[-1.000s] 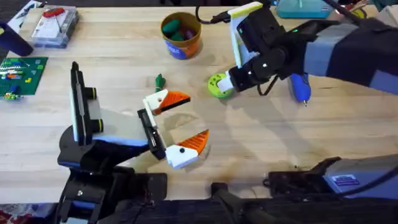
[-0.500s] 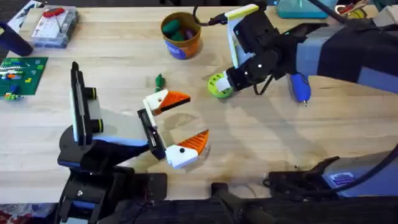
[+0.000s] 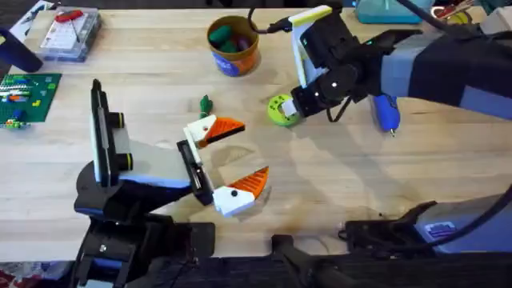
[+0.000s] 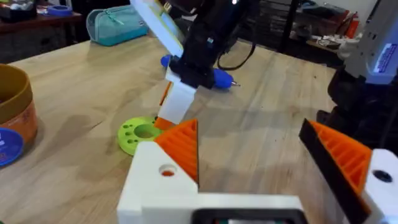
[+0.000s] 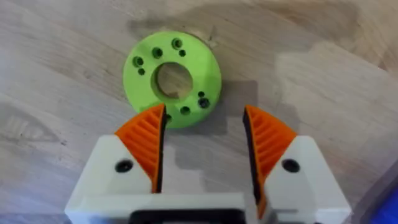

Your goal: Pick up the gripper from the table and insert it into the empty holder that is missing its gripper. Then pick up a screw, insert it into the mounting hole, and use the screwdriver to tighten it. Finally, clean up the table by picking up the vegetable and placing it into the bucket.

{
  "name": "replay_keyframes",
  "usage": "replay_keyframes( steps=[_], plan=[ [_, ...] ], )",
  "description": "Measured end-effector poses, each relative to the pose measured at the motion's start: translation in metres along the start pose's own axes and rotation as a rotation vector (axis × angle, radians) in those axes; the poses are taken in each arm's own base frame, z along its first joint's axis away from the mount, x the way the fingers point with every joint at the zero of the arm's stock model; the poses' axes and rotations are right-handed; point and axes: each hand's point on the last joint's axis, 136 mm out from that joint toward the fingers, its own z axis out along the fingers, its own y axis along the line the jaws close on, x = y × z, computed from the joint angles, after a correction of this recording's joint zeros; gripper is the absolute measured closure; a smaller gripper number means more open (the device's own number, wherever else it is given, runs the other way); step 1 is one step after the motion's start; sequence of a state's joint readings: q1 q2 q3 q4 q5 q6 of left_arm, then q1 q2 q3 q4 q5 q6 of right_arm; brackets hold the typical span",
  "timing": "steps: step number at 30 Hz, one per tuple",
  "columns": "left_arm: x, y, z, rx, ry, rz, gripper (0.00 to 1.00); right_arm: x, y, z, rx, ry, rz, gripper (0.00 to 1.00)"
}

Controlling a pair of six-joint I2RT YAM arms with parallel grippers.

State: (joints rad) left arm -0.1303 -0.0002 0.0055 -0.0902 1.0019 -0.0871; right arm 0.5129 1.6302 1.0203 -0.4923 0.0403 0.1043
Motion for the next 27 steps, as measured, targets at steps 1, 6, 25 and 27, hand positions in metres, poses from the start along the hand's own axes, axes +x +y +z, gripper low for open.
replay_keyframes(
  steps=[1,6,25,27],
  plan=[
    [0.0000,0.0000,0.0000,0.000,0.000,0.000,0.009,0.0000,-0.0001,0.0000,0.000,0.000,0.000,0.649],
    [0.0001,0.0000,0.0000,0.000,0.000,0.000,0.009,0.0000,-0.0001,0.0000,0.000,0.000,0.000,0.765],
    [0.0000,0.0000,0.0000,0.000,0.000,0.000,0.009,-0.0001,-0.0001,-0.0001,0.000,0.000,0.000,0.806],
    [0.0000,0.0000,0.0000,0.000,0.000,0.000,0.009,-0.0003,0.0000,0.0000,0.000,-0.001,0.000,0.803]
  ],
)
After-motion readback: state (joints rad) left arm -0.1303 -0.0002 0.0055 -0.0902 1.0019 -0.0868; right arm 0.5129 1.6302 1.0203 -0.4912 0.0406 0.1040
